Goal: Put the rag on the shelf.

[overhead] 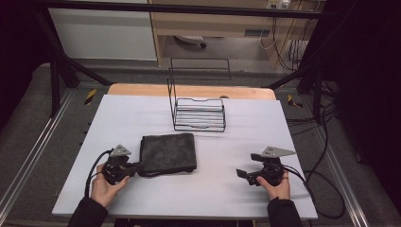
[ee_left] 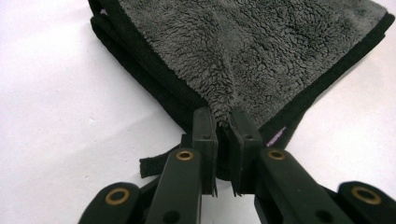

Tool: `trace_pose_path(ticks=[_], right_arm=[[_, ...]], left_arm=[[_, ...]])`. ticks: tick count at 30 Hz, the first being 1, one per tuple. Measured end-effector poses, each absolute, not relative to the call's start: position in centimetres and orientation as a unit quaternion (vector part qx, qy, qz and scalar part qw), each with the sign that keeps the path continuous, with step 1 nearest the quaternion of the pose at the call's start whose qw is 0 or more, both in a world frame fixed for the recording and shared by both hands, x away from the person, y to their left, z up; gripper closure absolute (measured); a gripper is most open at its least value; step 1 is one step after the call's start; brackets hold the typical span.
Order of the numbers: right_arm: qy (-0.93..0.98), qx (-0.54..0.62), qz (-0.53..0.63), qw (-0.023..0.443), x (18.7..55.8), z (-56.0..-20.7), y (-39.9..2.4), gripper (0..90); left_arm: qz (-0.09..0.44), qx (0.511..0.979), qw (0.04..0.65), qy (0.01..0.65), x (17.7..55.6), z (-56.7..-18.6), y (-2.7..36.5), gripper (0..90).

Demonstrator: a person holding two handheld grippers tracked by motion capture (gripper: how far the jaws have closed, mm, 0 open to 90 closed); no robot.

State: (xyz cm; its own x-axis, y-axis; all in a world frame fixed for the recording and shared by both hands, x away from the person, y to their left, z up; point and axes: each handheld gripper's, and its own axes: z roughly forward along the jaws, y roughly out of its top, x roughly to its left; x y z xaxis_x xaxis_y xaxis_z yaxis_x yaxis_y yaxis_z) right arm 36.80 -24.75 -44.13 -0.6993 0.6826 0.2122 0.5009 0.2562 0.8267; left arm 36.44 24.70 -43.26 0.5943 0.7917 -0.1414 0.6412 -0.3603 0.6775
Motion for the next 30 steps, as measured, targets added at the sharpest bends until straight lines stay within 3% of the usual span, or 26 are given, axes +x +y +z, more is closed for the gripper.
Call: trace_pose_path(ticks=[4, 17, 24, 30], right_arm=[[0.788, 0.373, 0.480, 0.102, 36.7, -44.0, -23.9, 3.9], [0.806, 0.356, 0.465, 0.084, 37.7, -42.9, -15.8, 23.3], [0.813, 0.369, 0.443, 0.078, 39.1, -43.4, -10.7, 31.5], [0.816, 0.382, 0.428, 0.071, 39.8, -44.5, -8.8, 40.4]], left_arm=[[0.121, 0.820, 0.351, 0.436, 36.4, -43.7, 24.5, 80.4], [0.101, 0.809, 0.367, 0.448, 36.3, -44.2, 25.4, 69.6], [0.099, 0.810, 0.365, 0.448, 36.3, -44.2, 25.4, 68.2], [0.098, 0.811, 0.361, 0.450, 36.3, -44.4, 25.2, 68.7]])
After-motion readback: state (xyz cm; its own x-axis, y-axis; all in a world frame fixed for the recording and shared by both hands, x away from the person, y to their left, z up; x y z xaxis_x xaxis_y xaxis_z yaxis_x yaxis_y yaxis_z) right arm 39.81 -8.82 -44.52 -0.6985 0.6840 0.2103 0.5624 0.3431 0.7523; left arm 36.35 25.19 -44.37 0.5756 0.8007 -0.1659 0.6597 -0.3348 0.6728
